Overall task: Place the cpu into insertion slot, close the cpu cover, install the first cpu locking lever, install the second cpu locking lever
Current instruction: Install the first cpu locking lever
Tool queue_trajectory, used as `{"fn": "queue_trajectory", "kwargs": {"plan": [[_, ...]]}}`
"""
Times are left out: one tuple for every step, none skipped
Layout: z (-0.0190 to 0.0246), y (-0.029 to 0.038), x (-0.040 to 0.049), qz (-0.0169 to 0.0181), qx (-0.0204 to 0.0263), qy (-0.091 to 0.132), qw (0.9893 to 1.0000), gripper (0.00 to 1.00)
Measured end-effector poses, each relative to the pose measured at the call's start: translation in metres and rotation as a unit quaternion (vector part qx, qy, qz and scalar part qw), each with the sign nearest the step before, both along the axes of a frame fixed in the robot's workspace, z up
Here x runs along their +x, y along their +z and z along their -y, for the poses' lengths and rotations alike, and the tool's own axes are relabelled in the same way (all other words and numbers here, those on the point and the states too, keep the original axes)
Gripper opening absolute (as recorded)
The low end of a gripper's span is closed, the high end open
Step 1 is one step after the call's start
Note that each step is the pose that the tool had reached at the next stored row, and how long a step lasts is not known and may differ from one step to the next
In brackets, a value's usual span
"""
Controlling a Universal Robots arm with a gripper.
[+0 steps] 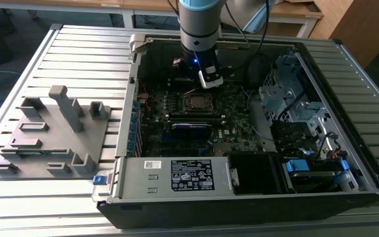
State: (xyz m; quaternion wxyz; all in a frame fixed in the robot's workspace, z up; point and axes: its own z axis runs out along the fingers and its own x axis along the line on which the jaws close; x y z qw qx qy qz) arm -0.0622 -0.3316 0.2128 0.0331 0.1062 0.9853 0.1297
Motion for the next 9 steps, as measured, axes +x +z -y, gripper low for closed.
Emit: {"fn": "queue_trajectory", "kwargs": {"plan": [[-0.0004,-0.0002,0.0007,0.0,0.0,-0.003,1.0,0.11],[-0.0008,-0.0004,0.0014,-0.0001,-0.0003,-0.006,1.0,0.11],[-0.001,-0.0006,0.0022,0.0,-0.0007,-0.008,1.0,0.11],[-0.001,-0.0006,0.003,0.0,-0.0012,-0.01,1.0,0.11],[-0.0009,-0.0007,0.0039,0.0,-0.0018,-0.012,0.9999,0.11],[-0.001,-0.0009,0.0047,0.0,-0.0023,-0.014,0.9999,0.11],[-0.0009,-0.001,0.0053,0.0,-0.0028,-0.017,0.9998,0.11],[-0.0009,-0.0011,0.0059,0.0,-0.0033,-0.02,0.9998,0.11],[-0.0009,-0.0011,0.0062,-0.0001,-0.0035,-0.021,0.9998,0.11]]}}
